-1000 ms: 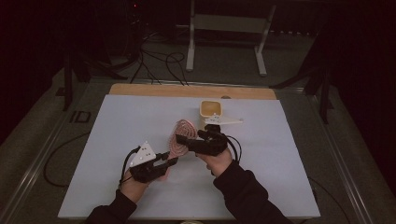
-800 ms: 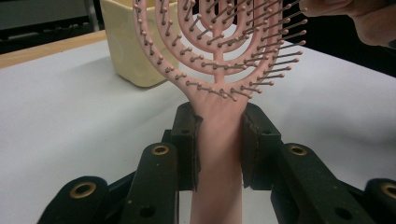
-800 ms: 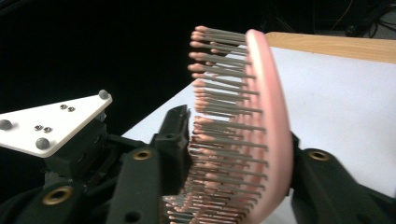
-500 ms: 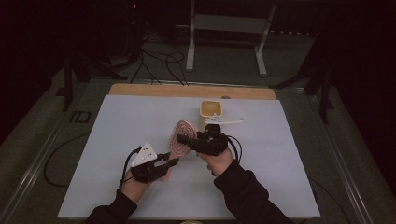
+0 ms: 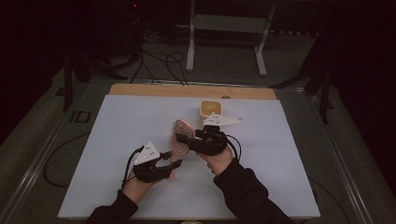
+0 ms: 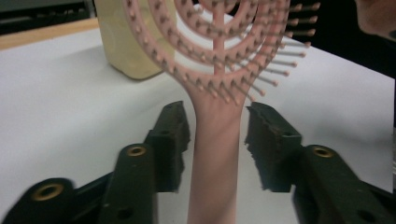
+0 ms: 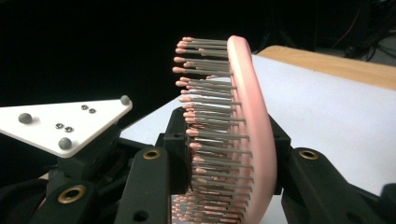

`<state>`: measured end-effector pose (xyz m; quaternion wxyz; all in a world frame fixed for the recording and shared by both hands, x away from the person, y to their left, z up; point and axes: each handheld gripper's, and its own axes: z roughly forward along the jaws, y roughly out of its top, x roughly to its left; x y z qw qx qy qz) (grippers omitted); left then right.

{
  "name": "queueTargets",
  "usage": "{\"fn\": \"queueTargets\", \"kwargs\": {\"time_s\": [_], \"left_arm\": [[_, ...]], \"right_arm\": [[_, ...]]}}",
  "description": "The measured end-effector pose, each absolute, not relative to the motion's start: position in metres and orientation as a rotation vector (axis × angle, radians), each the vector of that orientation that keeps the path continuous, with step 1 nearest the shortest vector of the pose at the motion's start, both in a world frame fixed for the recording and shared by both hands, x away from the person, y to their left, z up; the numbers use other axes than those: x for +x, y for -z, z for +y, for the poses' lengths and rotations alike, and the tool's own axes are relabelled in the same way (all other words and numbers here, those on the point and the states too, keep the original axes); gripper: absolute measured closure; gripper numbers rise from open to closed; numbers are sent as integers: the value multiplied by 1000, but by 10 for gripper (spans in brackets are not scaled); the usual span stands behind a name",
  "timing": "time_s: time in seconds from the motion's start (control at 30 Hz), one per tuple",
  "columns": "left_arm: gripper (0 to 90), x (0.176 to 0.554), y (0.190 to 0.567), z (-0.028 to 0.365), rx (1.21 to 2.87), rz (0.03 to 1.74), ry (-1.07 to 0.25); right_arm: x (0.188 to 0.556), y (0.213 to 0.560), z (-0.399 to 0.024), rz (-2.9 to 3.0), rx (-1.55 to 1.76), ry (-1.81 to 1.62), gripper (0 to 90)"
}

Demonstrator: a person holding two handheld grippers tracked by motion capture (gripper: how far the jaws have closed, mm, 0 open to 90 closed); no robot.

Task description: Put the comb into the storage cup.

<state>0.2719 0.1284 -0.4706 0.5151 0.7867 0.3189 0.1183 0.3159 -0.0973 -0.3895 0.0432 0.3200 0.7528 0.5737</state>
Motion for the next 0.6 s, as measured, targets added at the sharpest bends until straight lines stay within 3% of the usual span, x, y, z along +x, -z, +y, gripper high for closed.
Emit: {"fn": "queueTargets", "kwargs": {"time_s": [0.33, 0.6], "left_arm": [[244, 275, 469, 130, 1901, 845, -295], [159, 279, 472, 137, 1897, 899, -254]], "right_arm": [[321, 384, -106, 2272, 970, -1756, 646], [325, 376, -119, 2232, 970, -1751, 646]]}}
